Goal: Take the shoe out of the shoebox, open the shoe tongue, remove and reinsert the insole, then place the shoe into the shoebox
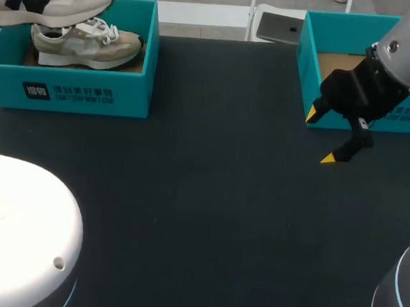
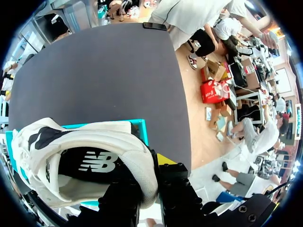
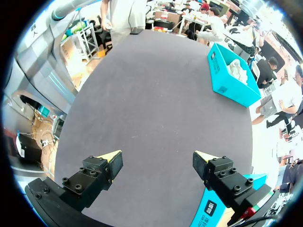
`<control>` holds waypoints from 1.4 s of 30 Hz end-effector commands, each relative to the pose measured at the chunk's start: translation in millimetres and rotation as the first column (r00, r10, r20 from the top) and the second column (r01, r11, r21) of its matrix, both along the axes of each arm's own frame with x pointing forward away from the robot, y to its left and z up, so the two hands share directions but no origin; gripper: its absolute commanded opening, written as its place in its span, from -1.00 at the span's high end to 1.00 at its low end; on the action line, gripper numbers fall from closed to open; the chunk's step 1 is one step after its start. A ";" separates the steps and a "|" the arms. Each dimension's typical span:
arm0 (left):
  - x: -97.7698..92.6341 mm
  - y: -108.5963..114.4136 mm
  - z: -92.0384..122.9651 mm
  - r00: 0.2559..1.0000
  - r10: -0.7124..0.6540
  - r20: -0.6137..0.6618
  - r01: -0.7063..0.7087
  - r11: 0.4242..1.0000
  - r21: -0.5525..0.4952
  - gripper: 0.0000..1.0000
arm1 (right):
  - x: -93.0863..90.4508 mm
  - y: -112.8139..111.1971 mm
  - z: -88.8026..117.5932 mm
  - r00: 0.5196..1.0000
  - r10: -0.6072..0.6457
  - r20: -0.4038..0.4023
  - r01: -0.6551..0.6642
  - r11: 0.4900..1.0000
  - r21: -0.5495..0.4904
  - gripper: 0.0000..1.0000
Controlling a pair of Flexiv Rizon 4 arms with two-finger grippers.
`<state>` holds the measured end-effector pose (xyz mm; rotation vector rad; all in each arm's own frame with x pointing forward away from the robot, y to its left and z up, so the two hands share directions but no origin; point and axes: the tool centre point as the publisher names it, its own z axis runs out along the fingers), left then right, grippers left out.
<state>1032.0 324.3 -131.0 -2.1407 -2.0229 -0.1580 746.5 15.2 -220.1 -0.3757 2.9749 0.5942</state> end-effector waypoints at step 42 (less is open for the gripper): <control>-271.9 -231.0 3.5 0.979 0.119 0.167 -0.131 0.989 0.061 1.00 | 0.0 0.8 -1.0 1.000 -0.002 0.001 0.002 1.000 -0.003 -1.00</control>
